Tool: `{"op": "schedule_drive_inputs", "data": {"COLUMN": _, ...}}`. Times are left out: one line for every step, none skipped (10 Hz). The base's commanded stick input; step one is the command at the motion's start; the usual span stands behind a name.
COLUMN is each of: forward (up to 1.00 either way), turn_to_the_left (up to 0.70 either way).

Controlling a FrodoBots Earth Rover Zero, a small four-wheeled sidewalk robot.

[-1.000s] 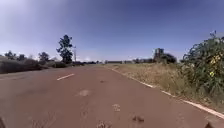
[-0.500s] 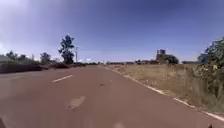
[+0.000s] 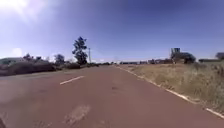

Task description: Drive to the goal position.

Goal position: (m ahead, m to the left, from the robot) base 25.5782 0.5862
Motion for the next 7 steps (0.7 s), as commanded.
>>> {"op": "schedule_drive_inputs", "data": {"forward": 1.0, "turn_to_the_left": 0.0}}
{"op": "schedule_drive_inputs", "data": {"forward": 1.0, "turn_to_the_left": 0.17}}
{"op": "schedule_drive_inputs", "data": {"forward": 1.0, "turn_to_the_left": 0.0}}
{"op": "schedule_drive_inputs", "data": {"forward": 1.0, "turn_to_the_left": 0.0}}
{"op": "schedule_drive_inputs", "data": {"forward": 1.0, "turn_to_the_left": 0.0}}
{"op": "schedule_drive_inputs", "data": {"forward": 1.0, "turn_to_the_left": 0.0}}
{"op": "schedule_drive_inputs", "data": {"forward": 1.0, "turn_to_the_left": 0.0}}
